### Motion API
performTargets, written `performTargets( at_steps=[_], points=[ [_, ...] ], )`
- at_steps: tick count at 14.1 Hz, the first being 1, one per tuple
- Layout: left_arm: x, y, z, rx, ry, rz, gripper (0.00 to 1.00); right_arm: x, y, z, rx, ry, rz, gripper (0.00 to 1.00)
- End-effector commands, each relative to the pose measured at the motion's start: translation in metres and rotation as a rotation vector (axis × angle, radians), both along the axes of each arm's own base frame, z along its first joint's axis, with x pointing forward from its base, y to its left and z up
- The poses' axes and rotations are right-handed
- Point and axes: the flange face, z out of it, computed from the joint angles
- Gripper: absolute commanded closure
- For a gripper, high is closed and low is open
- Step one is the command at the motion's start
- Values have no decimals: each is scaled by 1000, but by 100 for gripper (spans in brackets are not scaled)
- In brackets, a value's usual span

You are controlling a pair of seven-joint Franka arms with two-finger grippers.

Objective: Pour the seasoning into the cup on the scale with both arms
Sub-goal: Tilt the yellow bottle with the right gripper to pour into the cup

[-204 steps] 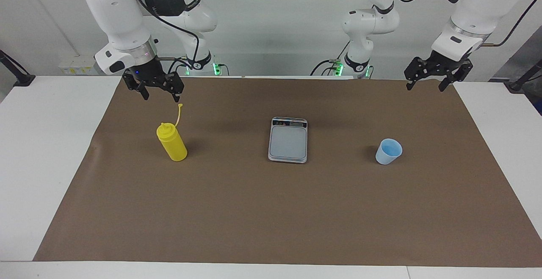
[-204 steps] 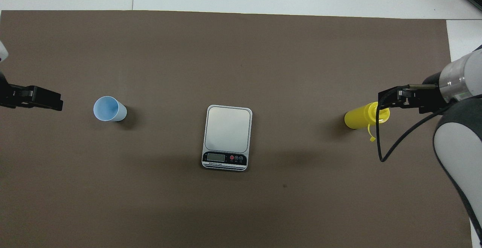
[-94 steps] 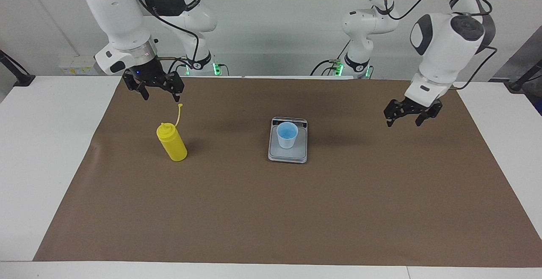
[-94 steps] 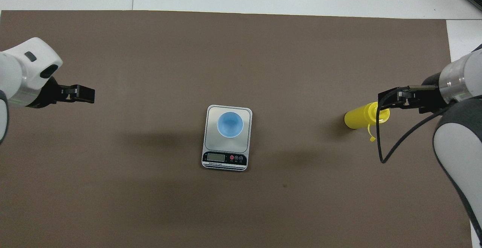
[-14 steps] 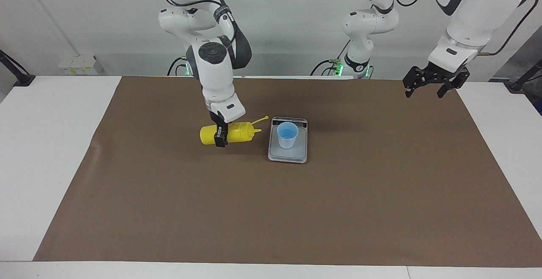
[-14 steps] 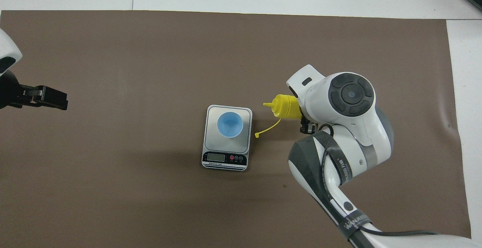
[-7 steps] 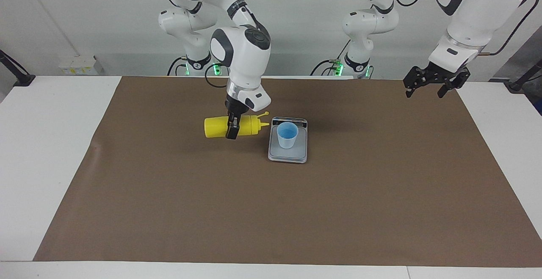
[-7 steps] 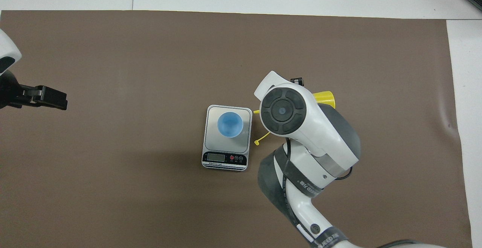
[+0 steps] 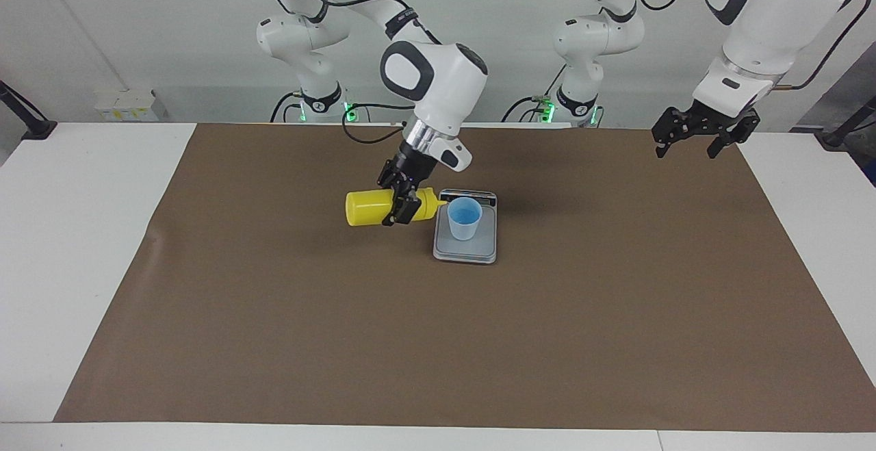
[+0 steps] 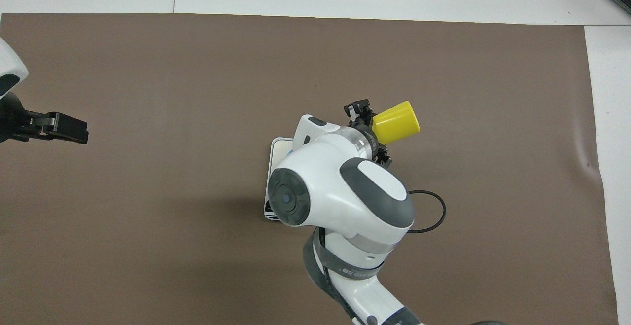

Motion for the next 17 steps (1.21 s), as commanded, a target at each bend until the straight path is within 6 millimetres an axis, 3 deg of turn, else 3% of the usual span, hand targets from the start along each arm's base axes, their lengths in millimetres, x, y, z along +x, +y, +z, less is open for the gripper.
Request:
performTargets(
  at_steps=[1,3,5,9,13,17],
  points=[
    [-8,2,1,-7,7,0,0,-2,20,-5,-93,-90,38,100],
    [-8,2,1,-7,7,0,0,-21,45,-13,-149,-202,58,100],
    [-8,2,1,-7,7,0,0,-25,52,-20,-186,-231,103,100],
    [-8,2,1,-7,7,0,0,-35,56,-27,-269,-343,231,100],
    [-8,2,1,-7,7,0,0,-55,57,-39,-290,-334,279,100],
    [-8,2,1,-7,7,0,0,-56,57,-38,-293,-345,292,100]
  ],
)
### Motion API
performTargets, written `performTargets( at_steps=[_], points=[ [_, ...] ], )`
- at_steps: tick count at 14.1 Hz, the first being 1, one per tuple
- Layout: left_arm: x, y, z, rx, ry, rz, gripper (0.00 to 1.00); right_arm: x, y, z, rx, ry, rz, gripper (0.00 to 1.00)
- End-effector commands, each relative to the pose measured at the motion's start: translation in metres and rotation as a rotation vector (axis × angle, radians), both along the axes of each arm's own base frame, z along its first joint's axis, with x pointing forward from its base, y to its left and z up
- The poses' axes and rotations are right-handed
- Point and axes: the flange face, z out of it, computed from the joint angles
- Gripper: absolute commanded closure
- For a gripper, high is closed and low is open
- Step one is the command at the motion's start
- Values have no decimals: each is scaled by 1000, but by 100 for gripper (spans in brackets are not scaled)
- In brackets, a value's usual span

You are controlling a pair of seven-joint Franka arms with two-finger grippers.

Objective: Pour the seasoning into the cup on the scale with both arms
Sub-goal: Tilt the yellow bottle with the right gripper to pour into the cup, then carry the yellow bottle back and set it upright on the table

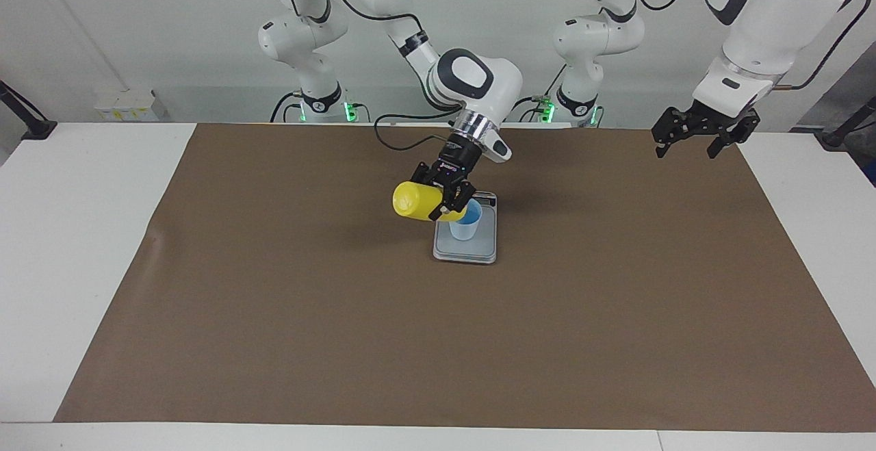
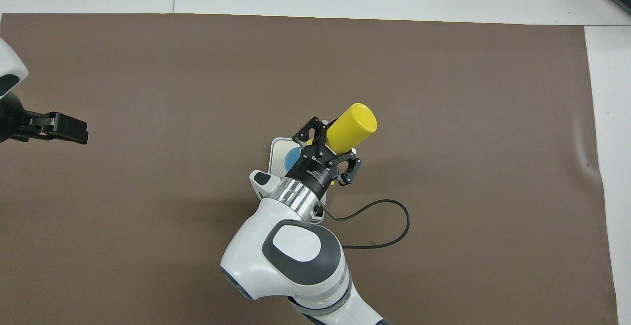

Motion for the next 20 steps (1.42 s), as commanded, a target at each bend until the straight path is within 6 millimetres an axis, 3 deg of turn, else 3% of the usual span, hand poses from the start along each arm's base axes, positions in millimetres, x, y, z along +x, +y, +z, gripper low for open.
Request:
performTargets(
  at_steps=[1,9,16,20],
  points=[
    [-8,2,1,-7,7,0,0,-3,-8,11,7,-37,27,100],
    [-8,2,1,-7,7,0,0,11,-34,42,135,3,-61,100],
    [-8,3,1,-7,7,1,0,47,-117,76,534,194,-482,100],
    [-8,2,1,-7,7,0,0,60,-145,79,684,267,-630,100]
  ],
)
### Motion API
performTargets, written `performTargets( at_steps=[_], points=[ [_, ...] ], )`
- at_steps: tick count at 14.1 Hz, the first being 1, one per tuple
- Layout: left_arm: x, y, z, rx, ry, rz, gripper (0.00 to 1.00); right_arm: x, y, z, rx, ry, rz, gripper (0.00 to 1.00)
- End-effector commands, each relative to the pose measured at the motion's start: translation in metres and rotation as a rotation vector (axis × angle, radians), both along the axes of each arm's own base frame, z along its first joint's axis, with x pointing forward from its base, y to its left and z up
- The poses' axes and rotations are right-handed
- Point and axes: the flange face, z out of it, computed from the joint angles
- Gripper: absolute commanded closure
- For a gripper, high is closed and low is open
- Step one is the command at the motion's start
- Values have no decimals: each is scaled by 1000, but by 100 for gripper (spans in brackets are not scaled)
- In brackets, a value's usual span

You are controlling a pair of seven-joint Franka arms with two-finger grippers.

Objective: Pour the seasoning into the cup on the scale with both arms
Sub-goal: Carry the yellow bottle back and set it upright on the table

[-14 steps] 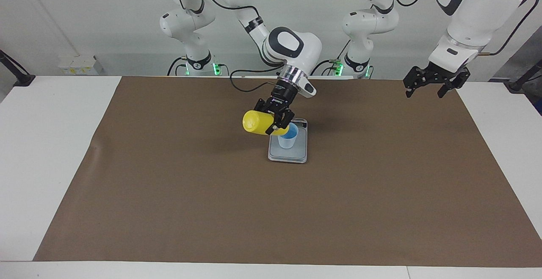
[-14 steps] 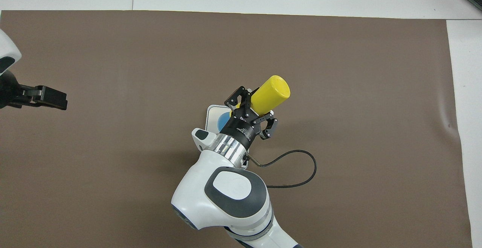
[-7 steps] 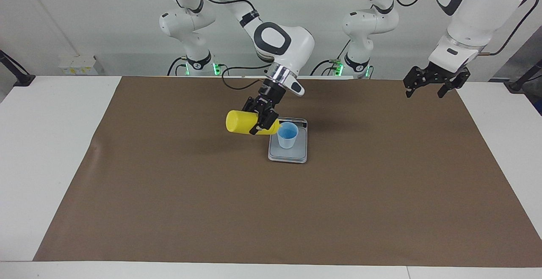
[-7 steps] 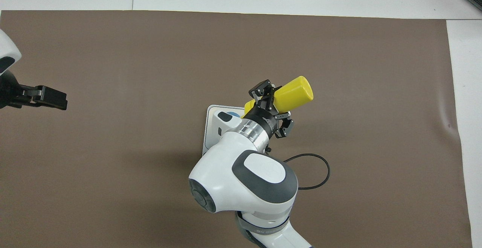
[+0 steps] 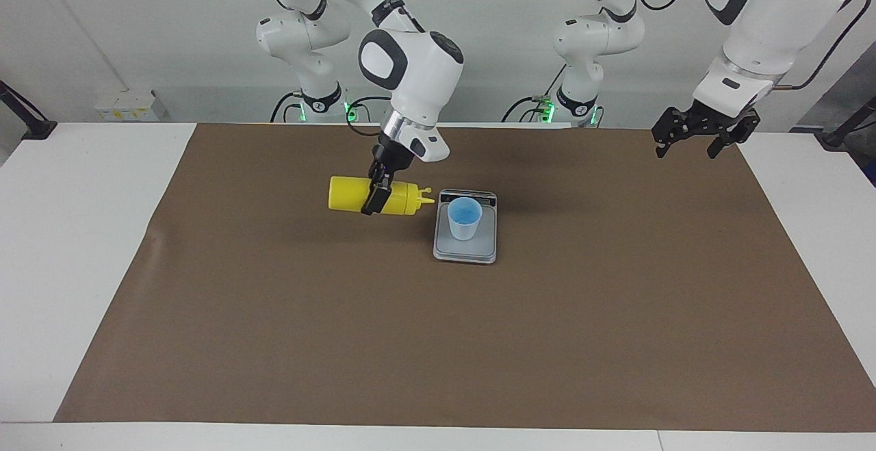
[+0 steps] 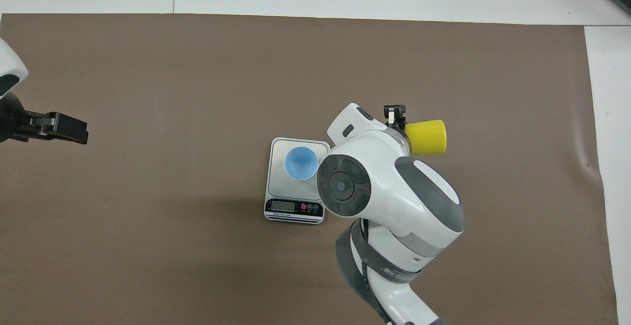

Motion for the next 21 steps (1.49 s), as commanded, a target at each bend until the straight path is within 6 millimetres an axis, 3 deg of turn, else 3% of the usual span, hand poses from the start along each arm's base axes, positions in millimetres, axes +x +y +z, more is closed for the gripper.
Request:
performTargets(
  at_steps=[1,4,8,11,15,21],
  points=[
    [-8,2,1,-7,7,0,0,8,-21,10,100,19,-92,100],
    [-8,1,1,-7,7,-2,0,23,-63,15,258,102,-184,100],
    [-8,2,1,-7,7,0,0,50,-151,12,506,211,-228,100],
    [-8,1,1,-7,7,-2,0,58,-181,8,599,205,-217,100],
    [-8,3,1,-7,7,1,0,59,-242,-21,869,181,-248,100],
    [-8,2,1,-7,7,0,0,42,-289,-87,1180,110,-258,100]
  ],
)
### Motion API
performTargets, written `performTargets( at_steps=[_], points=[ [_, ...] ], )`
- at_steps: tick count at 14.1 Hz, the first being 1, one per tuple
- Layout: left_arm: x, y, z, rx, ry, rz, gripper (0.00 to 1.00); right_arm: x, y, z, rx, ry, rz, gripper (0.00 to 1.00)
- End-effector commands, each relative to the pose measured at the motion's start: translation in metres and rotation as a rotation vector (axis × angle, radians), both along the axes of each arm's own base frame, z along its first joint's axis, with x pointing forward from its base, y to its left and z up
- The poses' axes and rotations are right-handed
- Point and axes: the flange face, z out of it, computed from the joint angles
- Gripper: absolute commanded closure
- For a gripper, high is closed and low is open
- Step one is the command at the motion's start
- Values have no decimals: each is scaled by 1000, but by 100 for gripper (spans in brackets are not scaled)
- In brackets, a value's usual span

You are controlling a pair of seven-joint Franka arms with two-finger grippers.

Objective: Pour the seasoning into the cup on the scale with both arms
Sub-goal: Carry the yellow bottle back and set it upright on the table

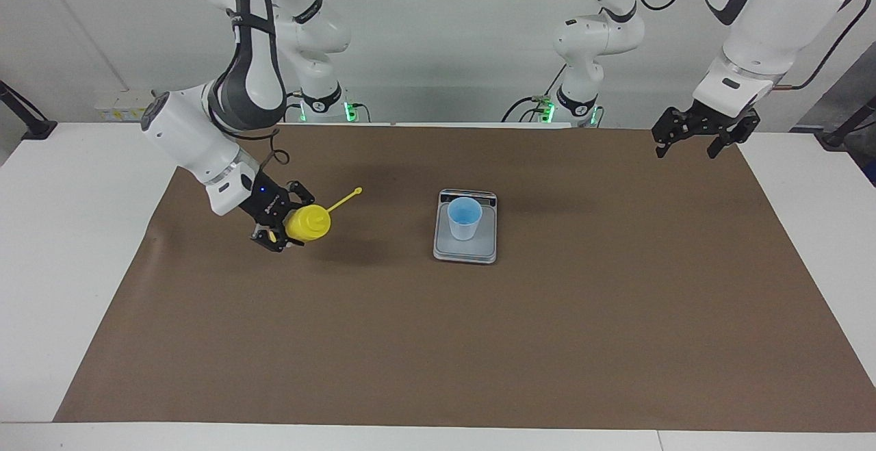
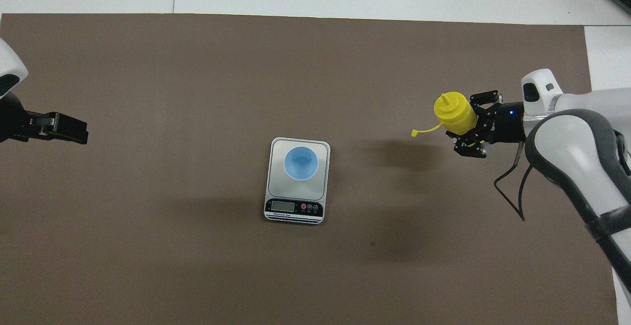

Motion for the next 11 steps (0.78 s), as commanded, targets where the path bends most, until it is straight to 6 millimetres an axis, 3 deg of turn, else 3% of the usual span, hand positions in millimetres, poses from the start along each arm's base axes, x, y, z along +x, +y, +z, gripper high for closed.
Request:
performTargets(
  at_steps=[1,5,8,11],
  points=[
    [-8,2,1,-7,7,0,0,-13,-17,-24,119,-66,-32,100],
    [-8,2,1,-7,7,0,0,-29,-35,-52,209,-90,-83,100],
    [-8,2,1,-7,7,0,0,-39,-45,-84,264,-150,-75,100],
    [-8,2,1,-7,7,0,0,-38,-44,-91,313,-164,-109,100]
  ],
)
